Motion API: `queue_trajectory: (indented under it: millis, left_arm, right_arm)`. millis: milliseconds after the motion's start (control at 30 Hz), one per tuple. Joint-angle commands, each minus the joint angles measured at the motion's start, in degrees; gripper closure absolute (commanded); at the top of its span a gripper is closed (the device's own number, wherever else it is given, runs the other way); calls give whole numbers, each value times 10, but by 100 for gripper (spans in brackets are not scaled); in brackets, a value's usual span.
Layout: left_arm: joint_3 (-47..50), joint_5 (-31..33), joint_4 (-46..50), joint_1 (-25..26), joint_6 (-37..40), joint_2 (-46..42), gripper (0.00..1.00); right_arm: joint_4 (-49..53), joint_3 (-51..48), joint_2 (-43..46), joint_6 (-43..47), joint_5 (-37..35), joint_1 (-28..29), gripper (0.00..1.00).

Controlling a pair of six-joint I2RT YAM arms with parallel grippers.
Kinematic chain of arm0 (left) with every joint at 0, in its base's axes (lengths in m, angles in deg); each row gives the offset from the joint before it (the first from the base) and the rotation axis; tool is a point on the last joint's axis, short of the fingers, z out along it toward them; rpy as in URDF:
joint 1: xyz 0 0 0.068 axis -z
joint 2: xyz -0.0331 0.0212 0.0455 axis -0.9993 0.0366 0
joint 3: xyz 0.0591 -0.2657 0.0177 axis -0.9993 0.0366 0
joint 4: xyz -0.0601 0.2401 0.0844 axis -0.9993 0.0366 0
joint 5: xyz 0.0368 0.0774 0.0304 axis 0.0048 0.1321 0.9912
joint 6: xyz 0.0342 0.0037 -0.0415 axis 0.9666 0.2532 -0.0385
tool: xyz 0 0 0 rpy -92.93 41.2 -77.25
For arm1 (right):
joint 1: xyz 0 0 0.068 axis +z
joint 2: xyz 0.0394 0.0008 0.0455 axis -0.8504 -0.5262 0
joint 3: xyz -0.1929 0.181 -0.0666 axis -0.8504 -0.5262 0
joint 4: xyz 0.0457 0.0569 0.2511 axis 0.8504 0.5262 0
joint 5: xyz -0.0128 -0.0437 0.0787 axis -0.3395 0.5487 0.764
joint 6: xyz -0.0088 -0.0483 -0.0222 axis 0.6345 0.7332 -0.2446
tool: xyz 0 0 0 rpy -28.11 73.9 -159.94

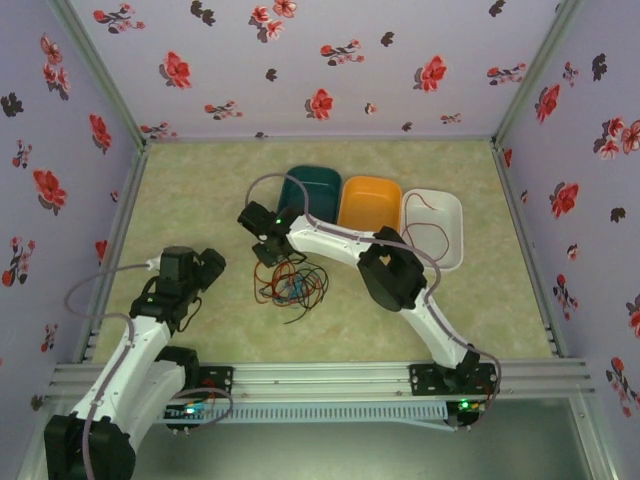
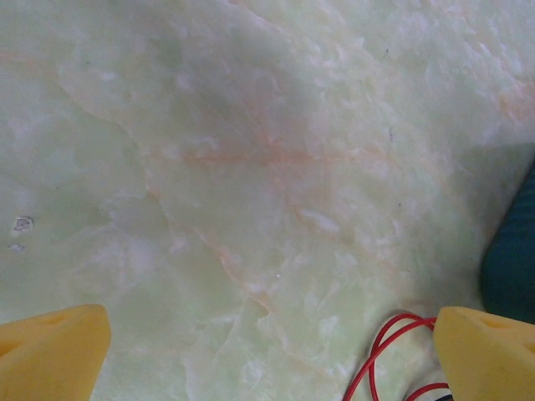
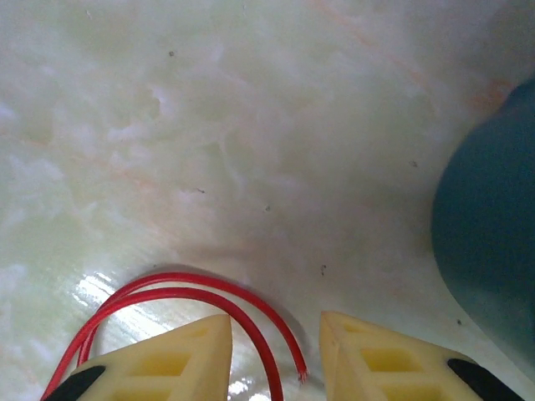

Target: Untangle the cables

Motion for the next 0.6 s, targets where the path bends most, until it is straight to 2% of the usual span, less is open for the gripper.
queue_trajectory:
  millis: [0,200,367,567]
  left_arm:
    - [8,8,-7,-5,-5,-1,0]
    - [14,4,-12,-10,-8,-5,0]
    - [29,-8,-37,-15,-14,-20,0]
    - [29,-10,-60,-16,4,-36,0]
  right_arm:
    - [29,32,-17,13,6,2,72]
    - [27,40,2,11,30,3,99]
    - [-8,2,71,6,38,3,100]
    - [-95,-100,196,-2,28,3,100]
